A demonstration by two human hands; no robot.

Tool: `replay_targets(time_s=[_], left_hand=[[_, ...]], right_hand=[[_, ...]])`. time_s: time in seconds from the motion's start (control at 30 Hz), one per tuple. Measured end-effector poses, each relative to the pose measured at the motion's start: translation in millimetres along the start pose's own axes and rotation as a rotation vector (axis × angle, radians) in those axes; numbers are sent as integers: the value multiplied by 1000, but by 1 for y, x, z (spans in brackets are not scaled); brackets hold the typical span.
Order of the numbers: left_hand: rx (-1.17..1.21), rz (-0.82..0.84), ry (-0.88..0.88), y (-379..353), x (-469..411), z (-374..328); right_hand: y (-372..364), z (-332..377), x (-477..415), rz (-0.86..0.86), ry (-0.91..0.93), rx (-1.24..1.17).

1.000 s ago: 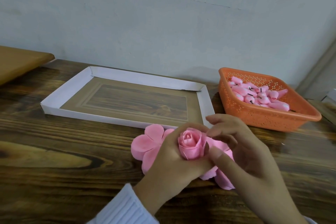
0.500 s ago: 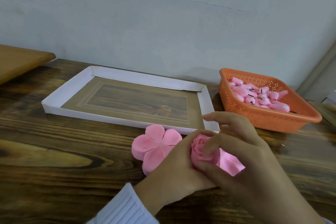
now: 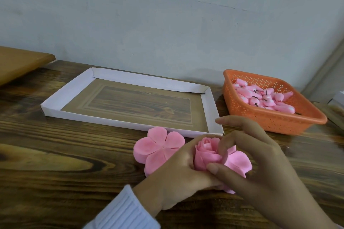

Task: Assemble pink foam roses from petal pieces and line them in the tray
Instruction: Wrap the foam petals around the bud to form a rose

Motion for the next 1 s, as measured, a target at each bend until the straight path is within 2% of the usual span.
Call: replay_targets(time_s=[0.1,0.23,0.37,0.7,1.0], left_hand=[[-5,12,15,0,0,0],[-45,-98,-3,5,-3,2],[-68,-152,-19,7,-4,0],[-158,-246,-53,9,-3,-4],[-180,-268,-43,10,-3,-2]], right_hand=[[-2,1,-1,-9,21,60],[-2,1,-1,-125,125,270],[-3,3,-1,-199,187,330],[-8,1,-7,-43,184,273],[-8,2,-8,6,177,252]])
Point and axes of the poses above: each hand's wrist, its own x-axis away from the middle knuckle, its own y-axis out of the back of the hand, z = x × y, the point moved 3 cm from there along -x, towards the middle knuckle, and after that the axes turned 10 degrees about y, right-handed, at the moved point
